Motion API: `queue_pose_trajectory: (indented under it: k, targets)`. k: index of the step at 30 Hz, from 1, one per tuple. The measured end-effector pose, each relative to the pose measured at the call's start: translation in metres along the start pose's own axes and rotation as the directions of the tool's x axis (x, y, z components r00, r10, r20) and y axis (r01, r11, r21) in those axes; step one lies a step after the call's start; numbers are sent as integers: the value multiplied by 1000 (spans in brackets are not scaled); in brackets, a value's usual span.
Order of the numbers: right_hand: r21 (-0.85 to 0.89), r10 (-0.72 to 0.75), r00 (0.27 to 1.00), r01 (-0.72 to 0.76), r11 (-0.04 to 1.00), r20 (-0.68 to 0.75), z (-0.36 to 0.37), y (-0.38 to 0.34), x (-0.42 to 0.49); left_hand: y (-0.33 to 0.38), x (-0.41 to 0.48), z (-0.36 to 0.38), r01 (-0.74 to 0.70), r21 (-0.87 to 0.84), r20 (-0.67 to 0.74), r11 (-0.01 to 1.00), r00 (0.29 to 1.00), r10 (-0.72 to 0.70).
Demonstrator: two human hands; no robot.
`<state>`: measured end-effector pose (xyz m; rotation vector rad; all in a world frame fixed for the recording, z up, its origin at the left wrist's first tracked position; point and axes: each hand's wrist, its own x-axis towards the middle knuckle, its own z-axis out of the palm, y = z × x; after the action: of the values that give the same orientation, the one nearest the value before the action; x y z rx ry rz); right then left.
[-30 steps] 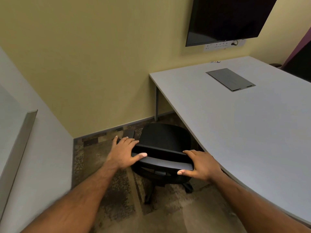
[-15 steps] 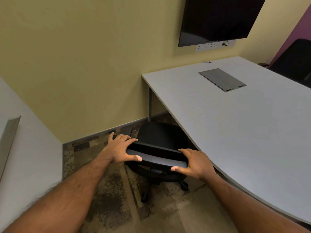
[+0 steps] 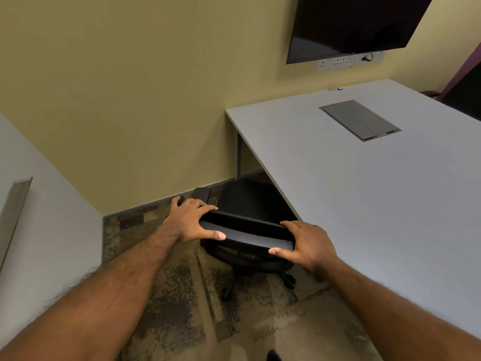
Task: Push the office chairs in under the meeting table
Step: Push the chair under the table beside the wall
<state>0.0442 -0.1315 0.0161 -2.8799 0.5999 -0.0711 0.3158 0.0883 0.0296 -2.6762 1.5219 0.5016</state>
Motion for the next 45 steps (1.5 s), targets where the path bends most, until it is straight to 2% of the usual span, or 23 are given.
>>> queue_pose_trajectory:
  k: [14, 20, 34, 40, 45]
  targets:
    - [27, -37, 999, 38, 999, -16, 1, 23, 68, -20, 48, -13, 76, -36, -21, 996, 997, -76]
    - [32, 12, 999, -11, 999, -32, 8, 6, 93, -60, 74, -19, 7, -61, -71, 998, 997, -11]
    - [-31, 219, 975, -221, 975, -47, 24, -78, 178, -172, 175, -77, -185, -38, 65, 982, 980, 187]
    - [-16, 256, 966, -257, 966, -44, 20, -97, 222, -210, 219, -95, -263, -49, 79, 963, 961, 266]
    - [-56, 299, 952, -302, 952, -61, 25, -125, 249, -234, 248, -119, -257, -106, 60, 961, 963, 264]
